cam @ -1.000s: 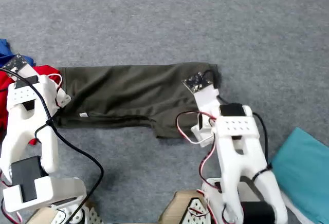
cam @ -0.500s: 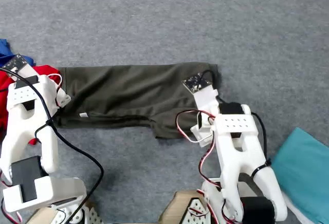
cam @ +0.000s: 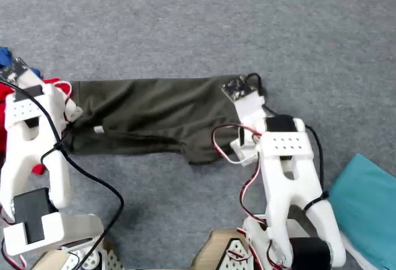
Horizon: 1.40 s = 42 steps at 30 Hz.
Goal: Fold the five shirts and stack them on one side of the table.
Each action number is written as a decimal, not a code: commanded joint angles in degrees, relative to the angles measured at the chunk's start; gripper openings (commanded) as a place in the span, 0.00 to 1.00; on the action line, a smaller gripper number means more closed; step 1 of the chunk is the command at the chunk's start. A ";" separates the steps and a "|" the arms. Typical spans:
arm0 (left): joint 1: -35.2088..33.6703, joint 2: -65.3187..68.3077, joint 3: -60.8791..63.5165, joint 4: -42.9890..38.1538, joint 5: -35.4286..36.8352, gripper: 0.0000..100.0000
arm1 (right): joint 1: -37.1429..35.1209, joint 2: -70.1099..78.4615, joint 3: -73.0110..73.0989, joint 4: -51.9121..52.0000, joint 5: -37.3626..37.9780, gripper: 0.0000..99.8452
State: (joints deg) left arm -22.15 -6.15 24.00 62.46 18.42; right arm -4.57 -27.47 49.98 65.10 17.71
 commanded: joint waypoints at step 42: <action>-2.73 -0.31 -14.42 8.97 -2.11 0.02 | 2.51 -6.46 3.21 -0.35 -3.69 0.12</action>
State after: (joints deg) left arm -24.70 -6.15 12.22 71.43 16.92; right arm -3.08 -32.84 52.88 66.77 14.64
